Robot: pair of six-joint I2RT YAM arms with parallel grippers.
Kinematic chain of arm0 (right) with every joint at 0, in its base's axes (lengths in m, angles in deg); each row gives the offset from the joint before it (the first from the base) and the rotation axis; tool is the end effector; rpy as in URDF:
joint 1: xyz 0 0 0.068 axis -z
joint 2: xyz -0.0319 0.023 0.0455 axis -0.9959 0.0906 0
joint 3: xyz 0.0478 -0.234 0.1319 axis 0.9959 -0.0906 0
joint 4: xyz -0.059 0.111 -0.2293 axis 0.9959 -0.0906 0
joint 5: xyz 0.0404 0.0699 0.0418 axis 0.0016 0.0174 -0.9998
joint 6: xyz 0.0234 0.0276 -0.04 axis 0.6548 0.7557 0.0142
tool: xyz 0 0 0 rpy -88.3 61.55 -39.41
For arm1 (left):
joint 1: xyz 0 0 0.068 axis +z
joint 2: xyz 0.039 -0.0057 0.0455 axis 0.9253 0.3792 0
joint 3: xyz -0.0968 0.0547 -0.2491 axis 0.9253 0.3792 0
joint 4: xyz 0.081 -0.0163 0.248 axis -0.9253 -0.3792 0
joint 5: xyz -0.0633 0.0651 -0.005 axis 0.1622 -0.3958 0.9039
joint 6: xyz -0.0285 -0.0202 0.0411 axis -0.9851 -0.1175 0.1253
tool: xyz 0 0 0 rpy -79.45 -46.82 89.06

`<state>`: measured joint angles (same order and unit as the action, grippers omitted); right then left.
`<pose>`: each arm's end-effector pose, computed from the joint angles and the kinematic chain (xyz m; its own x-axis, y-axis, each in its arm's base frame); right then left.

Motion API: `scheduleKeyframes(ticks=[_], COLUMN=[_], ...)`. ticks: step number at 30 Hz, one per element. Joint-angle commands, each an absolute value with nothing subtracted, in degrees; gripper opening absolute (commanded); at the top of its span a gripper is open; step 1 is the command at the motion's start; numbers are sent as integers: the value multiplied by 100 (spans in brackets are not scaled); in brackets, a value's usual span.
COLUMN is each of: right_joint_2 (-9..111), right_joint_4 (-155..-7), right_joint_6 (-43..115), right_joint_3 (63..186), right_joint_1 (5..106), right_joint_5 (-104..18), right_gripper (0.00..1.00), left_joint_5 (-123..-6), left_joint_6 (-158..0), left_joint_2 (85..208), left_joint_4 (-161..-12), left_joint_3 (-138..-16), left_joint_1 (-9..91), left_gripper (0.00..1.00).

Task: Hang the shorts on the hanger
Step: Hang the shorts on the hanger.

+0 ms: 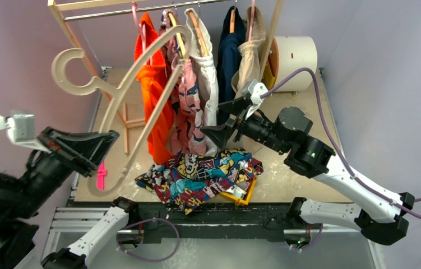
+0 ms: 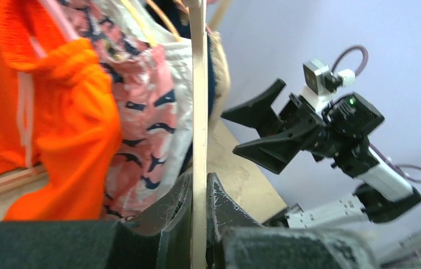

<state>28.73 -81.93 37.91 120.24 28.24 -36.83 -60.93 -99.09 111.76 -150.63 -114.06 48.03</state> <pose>0.1191 0.1815 0.4704 -0.0306 0.2340 -0.9718 -0.8505 0.5047 0.1483 -0.0354 0.0048 0.5486 -0.1902 -0.4832 -0.8546 0.4997 0.7016 -0.5079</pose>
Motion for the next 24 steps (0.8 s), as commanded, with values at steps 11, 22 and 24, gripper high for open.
scheduleKeyframes(ticks=[11,22,24], right_joint_2=[1958,2756,2984], right_joint_4=[-8374,-8017,-7968], right_joint_6=[3878,5017,5095], right_joint_3=[12984,13900,14099], right_joint_1=[2837,2837,2837], right_joint_5=[-4419,-3970,-4031], right_gripper=[98,94,93], left_joint_5=[-4505,-4250,-4255], left_joint_6=[-10873,-11645,-11579], left_joint_2=[11653,12171,12066], left_joint_4=[-10144,-8530,-8425], left_joint_3=[-8932,-8420,-8330], left_joint_1=[4836,4830,4833], left_gripper=[0,0,0])
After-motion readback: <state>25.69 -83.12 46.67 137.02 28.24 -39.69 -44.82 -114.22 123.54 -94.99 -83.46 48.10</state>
